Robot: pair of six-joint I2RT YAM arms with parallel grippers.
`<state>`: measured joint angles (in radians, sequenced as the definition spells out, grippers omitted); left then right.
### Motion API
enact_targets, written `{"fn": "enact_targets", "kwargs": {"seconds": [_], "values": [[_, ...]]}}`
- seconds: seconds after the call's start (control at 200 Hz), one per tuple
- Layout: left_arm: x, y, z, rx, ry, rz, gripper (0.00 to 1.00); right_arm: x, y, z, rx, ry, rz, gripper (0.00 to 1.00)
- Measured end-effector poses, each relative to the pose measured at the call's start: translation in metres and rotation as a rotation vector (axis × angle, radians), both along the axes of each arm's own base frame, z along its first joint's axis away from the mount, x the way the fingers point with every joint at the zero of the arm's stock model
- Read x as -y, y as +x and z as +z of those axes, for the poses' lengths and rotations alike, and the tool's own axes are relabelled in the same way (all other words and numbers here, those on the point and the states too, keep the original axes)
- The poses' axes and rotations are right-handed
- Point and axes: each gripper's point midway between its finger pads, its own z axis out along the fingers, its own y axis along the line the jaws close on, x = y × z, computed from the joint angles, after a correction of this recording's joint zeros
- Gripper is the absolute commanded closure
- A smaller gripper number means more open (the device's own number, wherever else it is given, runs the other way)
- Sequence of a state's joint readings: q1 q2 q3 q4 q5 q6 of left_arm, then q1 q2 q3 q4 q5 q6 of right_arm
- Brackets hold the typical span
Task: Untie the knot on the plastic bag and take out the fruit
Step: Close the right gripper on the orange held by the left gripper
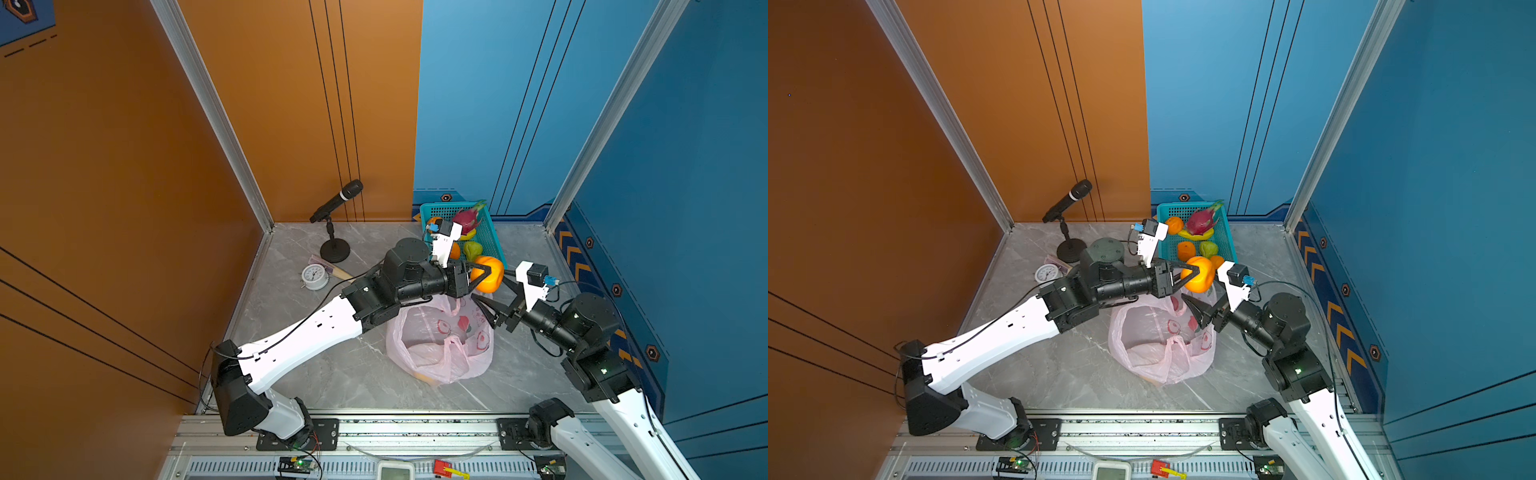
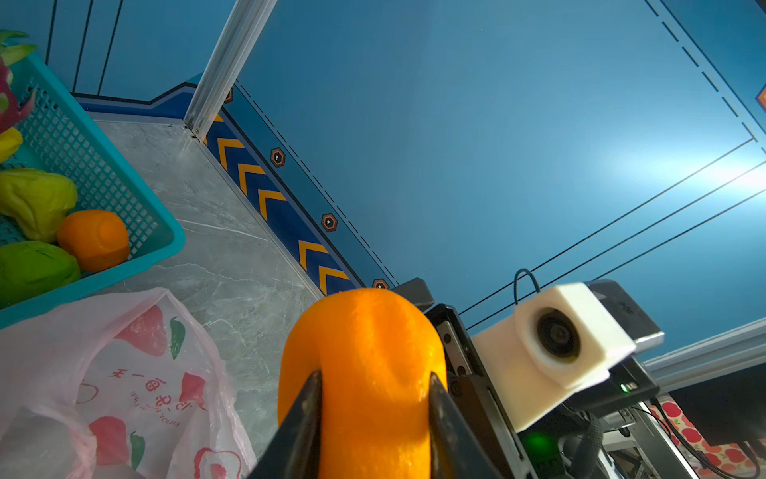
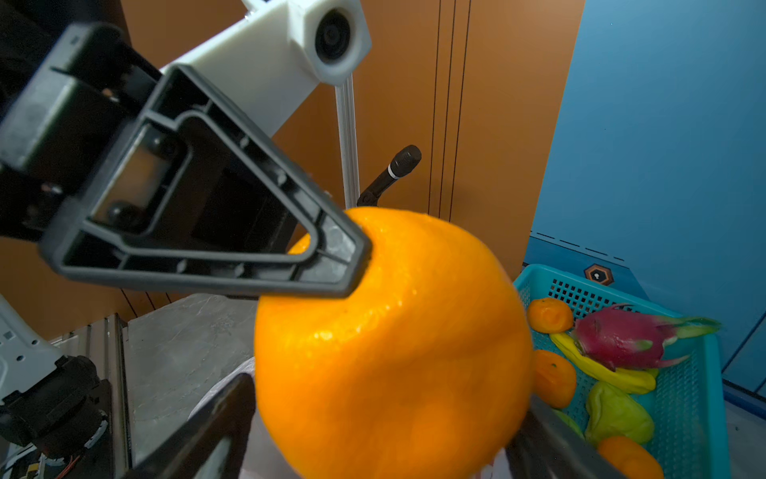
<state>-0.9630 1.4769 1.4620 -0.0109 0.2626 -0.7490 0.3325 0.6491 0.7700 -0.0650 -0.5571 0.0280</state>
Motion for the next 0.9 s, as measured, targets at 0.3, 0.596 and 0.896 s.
{"fn": "enact_targets", "kwargs": {"seconds": [0.3, 0.596, 0.896], "values": [[-0.003, -0.003, 0.001, 0.018, 0.001, -0.005, 0.66, -0.004, 0.003, 0.008, 0.007, 0.015, 0.021, 0.28], [-0.008, -0.006, 0.009, 0.037, -0.011, -0.002, 0.55, -0.008, 0.002, 0.016, 0.01, 0.032, 0.046, 0.4], [-0.014, -0.009, 0.009, 0.056, 0.011, -0.002, 0.27, -0.008, 0.0, 0.021, 0.003, 0.05, 0.05, 0.43]]}}
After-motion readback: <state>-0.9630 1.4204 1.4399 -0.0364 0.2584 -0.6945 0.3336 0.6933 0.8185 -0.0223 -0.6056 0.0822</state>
